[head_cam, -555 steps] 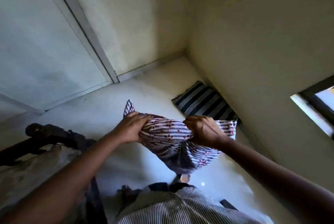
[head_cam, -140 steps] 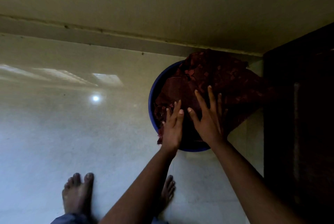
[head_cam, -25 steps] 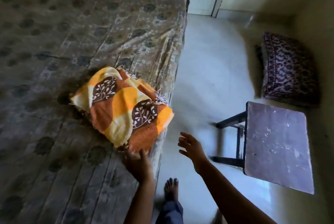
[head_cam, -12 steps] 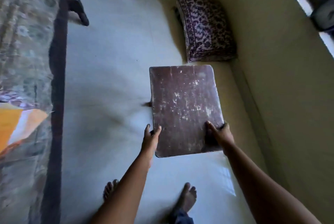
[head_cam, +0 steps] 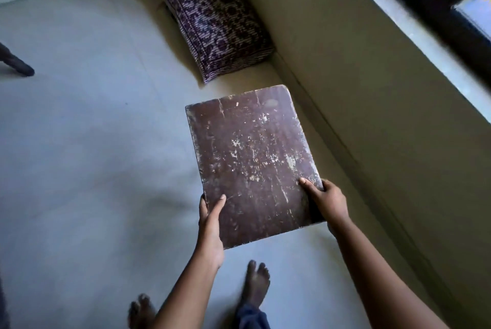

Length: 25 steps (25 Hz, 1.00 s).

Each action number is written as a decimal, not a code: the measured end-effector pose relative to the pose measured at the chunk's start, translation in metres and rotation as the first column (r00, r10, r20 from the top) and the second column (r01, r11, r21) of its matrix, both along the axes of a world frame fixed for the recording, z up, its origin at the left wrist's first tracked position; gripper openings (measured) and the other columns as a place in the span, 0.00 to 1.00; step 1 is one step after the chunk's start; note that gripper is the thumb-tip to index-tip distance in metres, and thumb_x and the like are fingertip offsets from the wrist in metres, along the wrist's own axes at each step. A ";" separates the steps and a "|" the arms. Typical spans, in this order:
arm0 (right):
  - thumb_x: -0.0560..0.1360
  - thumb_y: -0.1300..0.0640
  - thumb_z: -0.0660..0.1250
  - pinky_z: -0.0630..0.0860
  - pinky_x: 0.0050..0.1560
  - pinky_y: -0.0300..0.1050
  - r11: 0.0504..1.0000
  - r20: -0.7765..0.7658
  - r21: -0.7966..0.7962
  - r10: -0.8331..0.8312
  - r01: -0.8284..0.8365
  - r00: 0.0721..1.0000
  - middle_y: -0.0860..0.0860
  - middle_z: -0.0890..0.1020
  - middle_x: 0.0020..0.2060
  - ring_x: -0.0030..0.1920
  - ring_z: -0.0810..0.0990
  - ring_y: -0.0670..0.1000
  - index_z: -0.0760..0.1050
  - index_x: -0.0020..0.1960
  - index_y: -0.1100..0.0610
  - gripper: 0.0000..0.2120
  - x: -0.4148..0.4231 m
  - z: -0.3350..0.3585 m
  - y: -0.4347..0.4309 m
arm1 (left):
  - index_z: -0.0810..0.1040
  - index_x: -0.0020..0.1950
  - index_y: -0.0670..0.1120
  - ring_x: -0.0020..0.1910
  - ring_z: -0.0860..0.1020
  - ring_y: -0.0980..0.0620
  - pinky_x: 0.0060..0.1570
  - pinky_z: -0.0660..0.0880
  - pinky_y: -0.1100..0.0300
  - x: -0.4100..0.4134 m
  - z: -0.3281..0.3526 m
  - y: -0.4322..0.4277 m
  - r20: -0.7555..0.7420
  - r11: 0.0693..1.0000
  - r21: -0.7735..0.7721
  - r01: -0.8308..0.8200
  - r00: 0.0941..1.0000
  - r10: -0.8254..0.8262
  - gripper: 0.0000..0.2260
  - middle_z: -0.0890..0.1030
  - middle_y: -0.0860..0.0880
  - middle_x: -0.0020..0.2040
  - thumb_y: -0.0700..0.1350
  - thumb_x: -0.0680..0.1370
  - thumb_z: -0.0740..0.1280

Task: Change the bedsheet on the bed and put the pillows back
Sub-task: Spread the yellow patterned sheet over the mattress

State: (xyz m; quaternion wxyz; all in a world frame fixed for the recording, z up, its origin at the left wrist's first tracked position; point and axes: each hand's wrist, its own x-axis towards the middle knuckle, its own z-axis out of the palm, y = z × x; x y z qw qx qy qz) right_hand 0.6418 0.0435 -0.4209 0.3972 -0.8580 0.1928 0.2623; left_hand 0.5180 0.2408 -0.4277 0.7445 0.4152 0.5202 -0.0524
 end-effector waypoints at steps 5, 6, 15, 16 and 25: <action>0.69 0.38 0.69 0.77 0.49 0.50 0.959 -0.017 -0.031 -0.281 0.280 0.960 0.50 0.84 0.42 0.44 0.81 0.52 0.78 0.43 0.53 0.18 -0.013 -0.009 -0.119 | 0.64 0.71 0.56 0.62 0.69 0.58 0.60 0.61 0.59 0.076 -0.003 -0.081 0.055 0.974 -0.031 0.224 0.974 -0.222 0.25 0.69 0.59 0.66 0.48 0.75 0.66; 0.69 0.38 0.69 0.78 0.50 0.51 0.950 -0.018 -0.041 -0.311 0.310 0.950 0.51 0.84 0.42 0.45 0.81 0.53 0.78 0.42 0.53 0.18 -0.013 -0.011 -0.139 | 0.64 0.72 0.55 0.64 0.68 0.57 0.59 0.61 0.59 0.089 -0.004 -0.097 0.056 0.964 -0.024 0.264 0.963 -0.263 0.26 0.68 0.58 0.69 0.48 0.75 0.67; 0.75 0.48 0.65 0.71 0.58 0.45 0.890 0.007 -0.097 -0.447 0.446 0.894 0.52 0.79 0.58 0.59 0.76 0.55 0.72 0.64 0.55 0.20 -0.026 -0.008 -0.191 | 0.57 0.75 0.54 0.71 0.62 0.53 0.69 0.58 0.55 0.084 -0.022 -0.151 -0.009 0.878 0.113 0.465 0.884 -0.467 0.31 0.62 0.54 0.73 0.47 0.76 0.67; 0.76 0.50 0.65 0.70 0.62 0.48 0.849 0.020 -0.054 -0.525 0.525 0.851 0.52 0.78 0.60 0.61 0.75 0.54 0.71 0.66 0.54 0.20 -0.043 -0.003 -0.187 | 0.60 0.74 0.52 0.70 0.65 0.51 0.67 0.61 0.56 0.076 -0.020 -0.146 -0.059 0.844 0.166 0.511 0.859 -0.508 0.29 0.64 0.52 0.72 0.46 0.76 0.67; 0.79 0.60 0.61 0.69 0.35 0.36 0.816 -0.279 0.244 -0.458 0.524 0.844 0.50 0.77 0.42 0.41 0.76 0.45 0.74 0.57 0.55 0.08 -0.200 0.117 -0.048 | 0.71 0.66 0.43 0.65 0.72 0.48 0.56 0.66 0.59 -0.053 0.113 -0.036 -0.143 0.598 0.194 0.778 0.626 -0.767 0.15 0.74 0.45 0.66 0.41 0.80 0.61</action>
